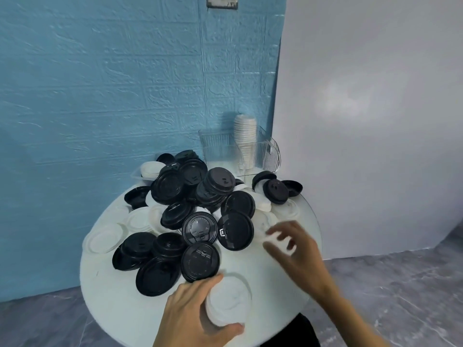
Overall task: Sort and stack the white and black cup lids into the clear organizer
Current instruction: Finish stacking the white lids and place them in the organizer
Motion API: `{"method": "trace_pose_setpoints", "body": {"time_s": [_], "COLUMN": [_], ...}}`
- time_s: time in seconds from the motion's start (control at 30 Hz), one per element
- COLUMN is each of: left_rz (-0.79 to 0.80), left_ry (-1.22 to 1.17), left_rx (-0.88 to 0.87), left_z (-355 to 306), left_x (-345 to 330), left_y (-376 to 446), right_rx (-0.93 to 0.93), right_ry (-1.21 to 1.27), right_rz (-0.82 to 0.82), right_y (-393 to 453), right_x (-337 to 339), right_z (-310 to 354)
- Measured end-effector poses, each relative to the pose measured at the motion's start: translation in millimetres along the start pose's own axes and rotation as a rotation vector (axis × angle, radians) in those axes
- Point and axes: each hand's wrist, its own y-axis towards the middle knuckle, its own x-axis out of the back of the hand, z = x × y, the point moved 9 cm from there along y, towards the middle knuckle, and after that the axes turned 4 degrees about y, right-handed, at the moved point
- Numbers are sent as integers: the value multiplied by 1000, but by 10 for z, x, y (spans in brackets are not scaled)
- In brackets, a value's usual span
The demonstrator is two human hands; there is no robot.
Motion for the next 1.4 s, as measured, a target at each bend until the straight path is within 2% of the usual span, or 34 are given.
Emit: {"method": "trace_pose_setpoints", "body": {"time_s": [0.07, 0.2, 0.4, 0.5, 0.7, 0.8, 0.93, 1.07, 1.4], "left_rz": [2, -5, -34, -66, -82, -87, -96, -96, -114], "left_ry": [2, -8, 18, 2, -18, -16, -57, -85, -109], "left_rx": [-2, -17, -41, -42, -26, -5, 13, 7, -68], "left_z": [22, 28, 8, 26, 92, 107, 109, 97, 83], "left_x": [-15, -29, -26, -28, -67, -75, -40, -13, -15], "left_y": [-14, -13, -54, -86, -109, -108, -113, -124, -158], "right_rx": [-52, -77, -56, -44, -135, -78, -11, 23, 27], "right_ry": [-106, -298, -336, -302, 18, 15, -15, -110, -127], "right_rz": [-11, 132, 44, -15, -146, -26, 320, 346, 457], "right_y": [245, 471, 471, 353, -166, -473, -691, -662, -600], "right_x": [53, -145, -146, -50, 245, 47, -541, -679, -727], "right_z": [-172, -401, -468, -450, -383, -97, 217, 292, 319]}}
